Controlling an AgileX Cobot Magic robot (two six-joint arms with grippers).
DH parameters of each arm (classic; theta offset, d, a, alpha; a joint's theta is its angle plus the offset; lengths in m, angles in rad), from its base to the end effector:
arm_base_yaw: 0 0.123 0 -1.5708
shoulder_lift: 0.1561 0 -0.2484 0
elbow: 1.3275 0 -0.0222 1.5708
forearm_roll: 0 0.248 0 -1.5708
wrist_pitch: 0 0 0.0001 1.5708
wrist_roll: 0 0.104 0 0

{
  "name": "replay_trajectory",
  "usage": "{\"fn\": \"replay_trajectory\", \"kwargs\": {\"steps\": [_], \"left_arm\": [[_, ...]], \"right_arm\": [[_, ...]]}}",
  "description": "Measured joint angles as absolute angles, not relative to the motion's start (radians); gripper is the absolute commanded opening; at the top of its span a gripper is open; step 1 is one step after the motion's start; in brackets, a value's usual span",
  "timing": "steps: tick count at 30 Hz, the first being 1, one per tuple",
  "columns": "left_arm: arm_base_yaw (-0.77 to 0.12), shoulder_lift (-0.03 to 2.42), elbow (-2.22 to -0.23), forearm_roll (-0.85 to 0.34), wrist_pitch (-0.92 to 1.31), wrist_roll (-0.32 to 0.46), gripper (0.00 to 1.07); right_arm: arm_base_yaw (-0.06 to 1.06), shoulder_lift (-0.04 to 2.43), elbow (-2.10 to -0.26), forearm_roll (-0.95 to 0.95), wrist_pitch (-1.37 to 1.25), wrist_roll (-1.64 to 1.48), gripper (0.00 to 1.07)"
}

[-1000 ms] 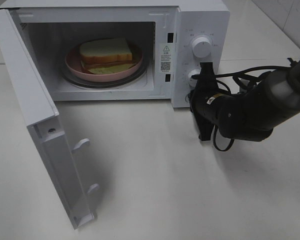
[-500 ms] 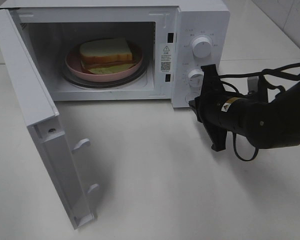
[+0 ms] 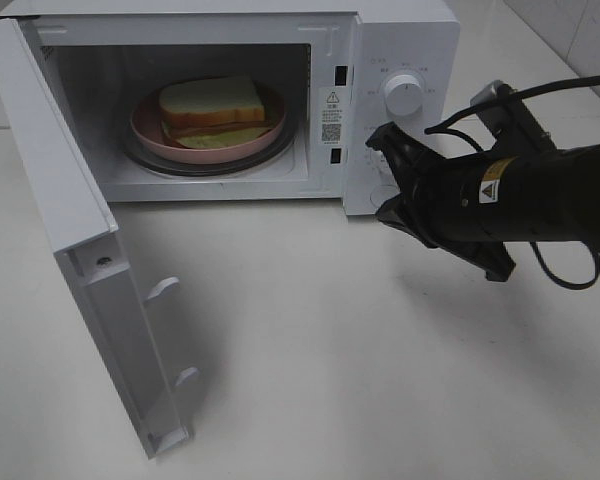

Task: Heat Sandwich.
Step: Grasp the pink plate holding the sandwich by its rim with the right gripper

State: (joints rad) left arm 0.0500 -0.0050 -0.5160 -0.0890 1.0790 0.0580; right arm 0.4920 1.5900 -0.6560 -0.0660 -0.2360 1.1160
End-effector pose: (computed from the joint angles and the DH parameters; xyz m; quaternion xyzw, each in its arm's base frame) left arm 0.0381 -0.0063 0.2733 0.0060 0.8517 -0.0162 0.5238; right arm 0.2719 0.1475 0.1367 0.2417 0.8535 0.3268 0.3260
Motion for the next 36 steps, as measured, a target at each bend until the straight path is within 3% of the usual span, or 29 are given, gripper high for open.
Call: {"fn": "replay_trajectory", "kwargs": {"steps": [7,16,24,36], "left_arm": [[0.050,-0.005,-0.516,-0.089,1.079,0.058,0.98],[0.050,-0.005,-0.516,-0.089,1.079,0.058,0.98],[0.050,-0.005,-0.516,-0.089,1.079,0.058,0.98],[0.050,-0.005,-0.516,-0.089,1.079,0.058,0.98]], "right_arm": [[0.492,1.483,-0.656,-0.134,0.041,0.927,0.01],[0.492,1.407,-0.659,-0.085,0.309,0.621,0.02],[0.492,1.401,-0.804,0.000,0.636,0.147,0.05],[0.492,1.401,-0.945,0.005,0.848,-0.472,0.07]]}}
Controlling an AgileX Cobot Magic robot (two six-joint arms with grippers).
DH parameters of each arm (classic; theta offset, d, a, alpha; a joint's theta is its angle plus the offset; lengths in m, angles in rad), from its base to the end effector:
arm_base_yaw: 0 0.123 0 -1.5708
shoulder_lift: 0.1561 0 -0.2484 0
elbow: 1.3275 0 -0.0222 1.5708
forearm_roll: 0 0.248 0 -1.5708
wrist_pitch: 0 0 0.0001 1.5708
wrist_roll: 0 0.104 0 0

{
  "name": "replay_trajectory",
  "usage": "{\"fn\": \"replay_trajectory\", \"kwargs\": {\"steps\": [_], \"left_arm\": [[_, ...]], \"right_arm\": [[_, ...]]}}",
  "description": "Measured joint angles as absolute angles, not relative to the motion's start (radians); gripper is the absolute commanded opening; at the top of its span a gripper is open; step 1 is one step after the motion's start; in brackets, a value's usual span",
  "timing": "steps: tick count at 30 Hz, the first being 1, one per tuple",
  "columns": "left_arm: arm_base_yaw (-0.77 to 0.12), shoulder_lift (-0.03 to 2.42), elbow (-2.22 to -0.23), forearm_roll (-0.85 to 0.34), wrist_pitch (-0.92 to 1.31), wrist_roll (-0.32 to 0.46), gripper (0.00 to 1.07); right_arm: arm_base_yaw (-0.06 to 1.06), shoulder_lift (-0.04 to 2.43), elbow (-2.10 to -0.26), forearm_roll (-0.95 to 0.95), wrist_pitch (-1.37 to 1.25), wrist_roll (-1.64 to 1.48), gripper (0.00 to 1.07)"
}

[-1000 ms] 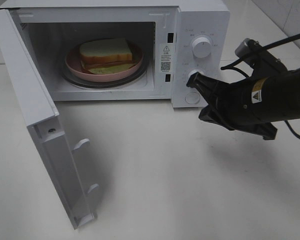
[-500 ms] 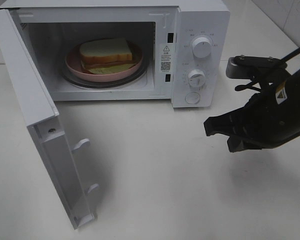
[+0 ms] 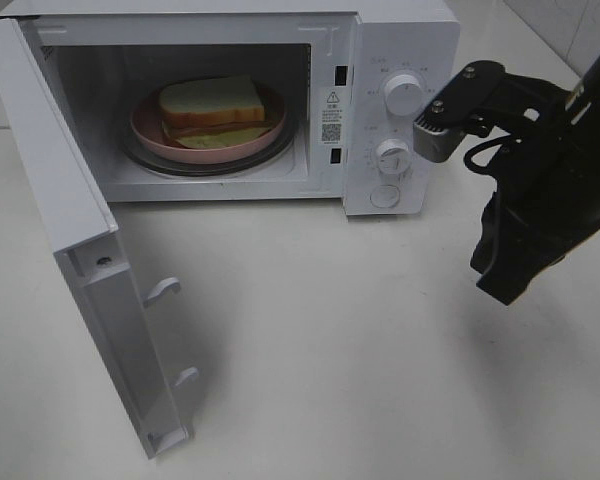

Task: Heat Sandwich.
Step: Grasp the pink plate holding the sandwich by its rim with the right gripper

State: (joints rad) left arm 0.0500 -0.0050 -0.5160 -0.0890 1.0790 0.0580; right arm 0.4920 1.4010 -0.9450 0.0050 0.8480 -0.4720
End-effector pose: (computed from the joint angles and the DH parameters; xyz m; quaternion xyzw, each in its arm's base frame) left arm 0.0381 -0.0063 0.2733 0.0060 0.8517 -0.0162 0.5238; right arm 0.2395 0.1288 0.2051 -0.4552 0.8728 0.0039 0.1760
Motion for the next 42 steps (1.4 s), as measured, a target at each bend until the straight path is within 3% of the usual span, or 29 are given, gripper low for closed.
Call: {"fn": "replay_trajectory", "kwargs": {"steps": [11,19,23,24,25,28,29,30,33,42], "left_arm": [[0.050,-0.005,-0.516,-0.089,1.079,0.058,0.98],[0.050,-0.005,-0.516,-0.089,1.079,0.058,0.98],[0.050,-0.005,-0.516,-0.089,1.079,0.058,0.98],[0.050,-0.005,-0.516,-0.089,1.079,0.058,0.98],[0.050,-0.005,-0.516,-0.089,1.079,0.058,0.98],[0.050,-0.005,-0.516,-0.089,1.079,0.058,0.98],[0.050,-0.005,-0.516,-0.089,1.079,0.058,0.98],[0.050,-0.005,-0.516,-0.089,1.079,0.058,0.98],[0.050,-0.005,-0.516,-0.089,1.079,0.058,0.98],[0.050,-0.005,-0.516,-0.089,1.079,0.058,0.98]], "right_arm": [[0.492,1.401,-0.957,0.000,0.889,-1.209,0.07],[0.492,1.401,-0.957,-0.012,0.881,-1.304,0.11],[0.492,1.401,-0.957,-0.023,0.874,-1.305,0.24],[0.492,1.401,-0.957,-0.023,0.857,-1.305,0.38],[0.492,1.401,-0.957,-0.023,0.857,-1.305,0.38],[0.492,1.401,-0.957,-0.023,0.828,-1.289,0.62],[0.492,1.401,-0.957,-0.023,0.819,-1.275,0.80],[0.492,1.401,-0.957,-0.023,0.819,-1.275,0.80],[0.492,1.402,-0.957,-0.023,0.797,-1.217,1.03],[0.559,1.452,-0.960,-0.046,0.762,-1.188,1.00]]}}
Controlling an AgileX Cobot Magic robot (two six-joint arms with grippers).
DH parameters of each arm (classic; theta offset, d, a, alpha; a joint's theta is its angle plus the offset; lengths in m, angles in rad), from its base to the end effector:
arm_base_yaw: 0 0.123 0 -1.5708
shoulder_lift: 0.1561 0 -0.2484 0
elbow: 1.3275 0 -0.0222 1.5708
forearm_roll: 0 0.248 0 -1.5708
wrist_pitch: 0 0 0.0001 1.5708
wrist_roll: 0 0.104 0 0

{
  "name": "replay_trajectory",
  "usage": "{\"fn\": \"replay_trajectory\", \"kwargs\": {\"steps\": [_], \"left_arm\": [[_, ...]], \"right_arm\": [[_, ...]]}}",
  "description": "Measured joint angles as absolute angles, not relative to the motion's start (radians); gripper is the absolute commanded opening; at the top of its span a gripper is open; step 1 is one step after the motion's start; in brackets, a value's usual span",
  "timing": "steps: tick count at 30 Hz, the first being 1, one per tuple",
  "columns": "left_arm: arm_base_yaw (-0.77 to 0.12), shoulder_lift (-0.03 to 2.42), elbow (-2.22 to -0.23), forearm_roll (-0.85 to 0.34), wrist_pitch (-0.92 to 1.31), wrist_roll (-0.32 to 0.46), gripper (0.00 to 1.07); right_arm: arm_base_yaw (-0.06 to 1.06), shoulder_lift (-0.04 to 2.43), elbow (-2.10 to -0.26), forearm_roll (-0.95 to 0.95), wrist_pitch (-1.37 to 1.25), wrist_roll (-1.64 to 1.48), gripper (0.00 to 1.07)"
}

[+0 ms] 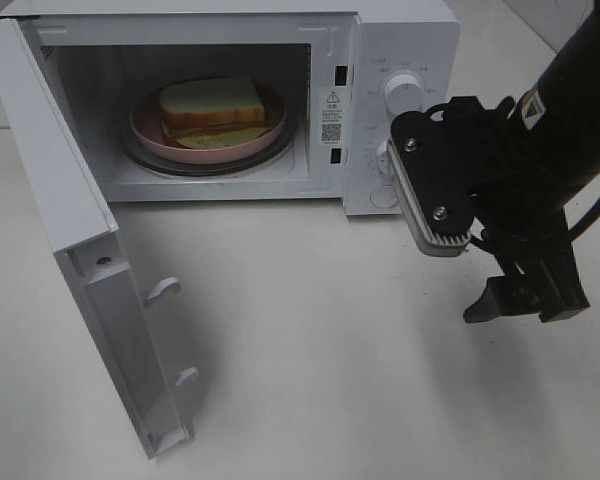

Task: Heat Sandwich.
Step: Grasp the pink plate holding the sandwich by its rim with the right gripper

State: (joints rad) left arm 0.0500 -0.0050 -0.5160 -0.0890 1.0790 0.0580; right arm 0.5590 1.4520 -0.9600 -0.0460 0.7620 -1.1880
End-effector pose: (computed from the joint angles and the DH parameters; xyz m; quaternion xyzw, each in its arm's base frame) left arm 0.0381 -0.0063 0.2733 0.0060 0.8517 -0.0162 0.5238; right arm 0.2449 0.1493 0.1984 -0.7592 0.6189 -0.0800 0.1849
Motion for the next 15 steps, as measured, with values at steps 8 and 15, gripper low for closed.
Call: {"fn": "replay_trajectory", "kwargs": {"steps": [8,15], "left_arm": [[0.050,-0.005,-0.516,-0.089,1.079,0.058,0.98],[0.050,-0.005,-0.516,-0.089,1.079,0.058,0.98]], "right_arm": [[0.603,1.545,-1.051,-0.076,0.748,-1.188,0.98],[0.637,1.652,-1.159,-0.078,0.721,-1.186,0.96]]}}
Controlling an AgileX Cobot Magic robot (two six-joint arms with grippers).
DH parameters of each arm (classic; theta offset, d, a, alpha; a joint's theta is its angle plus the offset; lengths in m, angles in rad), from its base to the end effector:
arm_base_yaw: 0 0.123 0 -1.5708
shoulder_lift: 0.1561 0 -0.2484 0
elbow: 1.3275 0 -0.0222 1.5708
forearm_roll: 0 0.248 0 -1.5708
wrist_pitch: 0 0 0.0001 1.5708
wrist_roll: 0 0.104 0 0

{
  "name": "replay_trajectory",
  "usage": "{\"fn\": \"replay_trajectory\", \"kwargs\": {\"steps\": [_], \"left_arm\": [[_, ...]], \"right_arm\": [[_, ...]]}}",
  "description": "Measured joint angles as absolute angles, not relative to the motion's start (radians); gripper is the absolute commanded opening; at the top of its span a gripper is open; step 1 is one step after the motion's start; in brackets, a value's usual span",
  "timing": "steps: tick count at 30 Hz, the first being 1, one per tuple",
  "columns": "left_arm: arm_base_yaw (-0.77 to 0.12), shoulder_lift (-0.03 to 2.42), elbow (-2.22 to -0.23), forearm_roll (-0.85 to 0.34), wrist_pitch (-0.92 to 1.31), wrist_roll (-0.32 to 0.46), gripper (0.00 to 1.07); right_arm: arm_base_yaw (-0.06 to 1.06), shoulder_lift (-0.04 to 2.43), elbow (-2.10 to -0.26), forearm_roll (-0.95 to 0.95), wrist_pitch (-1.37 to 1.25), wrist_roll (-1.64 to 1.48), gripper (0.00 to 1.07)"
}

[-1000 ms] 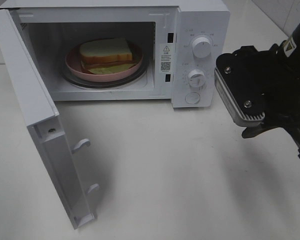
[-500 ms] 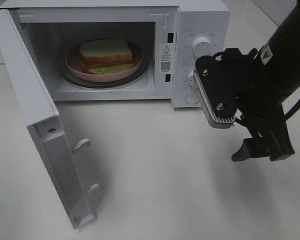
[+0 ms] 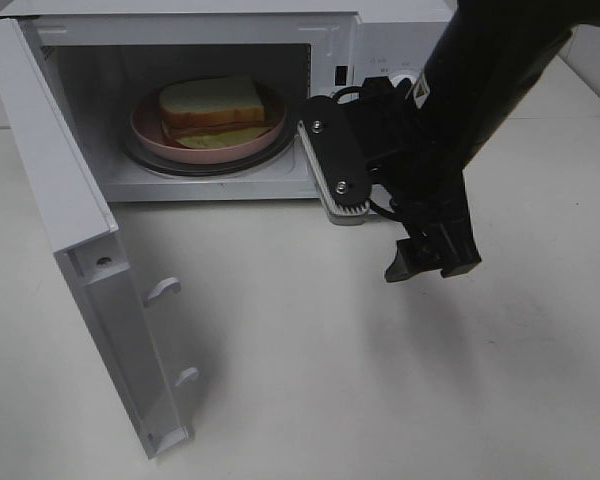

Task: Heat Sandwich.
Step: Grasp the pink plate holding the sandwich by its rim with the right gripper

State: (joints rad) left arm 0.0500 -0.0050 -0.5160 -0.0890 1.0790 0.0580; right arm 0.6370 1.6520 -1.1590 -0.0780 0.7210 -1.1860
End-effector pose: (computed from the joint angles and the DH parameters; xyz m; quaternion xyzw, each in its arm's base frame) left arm 0.0381 -0.0063 0.2733 0.0060 0.8517 -0.0162 0.5238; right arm 0.2763 0.1977 0.1932 -0.7845 0.5790 -0.0900 0.2032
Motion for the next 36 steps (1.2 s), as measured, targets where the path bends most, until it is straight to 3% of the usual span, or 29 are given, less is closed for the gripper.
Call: {"fn": "replay_trajectory", "kwargs": {"steps": [36], "left_arm": [[0.050,-0.005,-0.516,-0.089,1.079,0.058,0.98]], "right_arm": [[0.686,2.004,-1.553,-0.075,0.590,-1.179,0.90]]}}
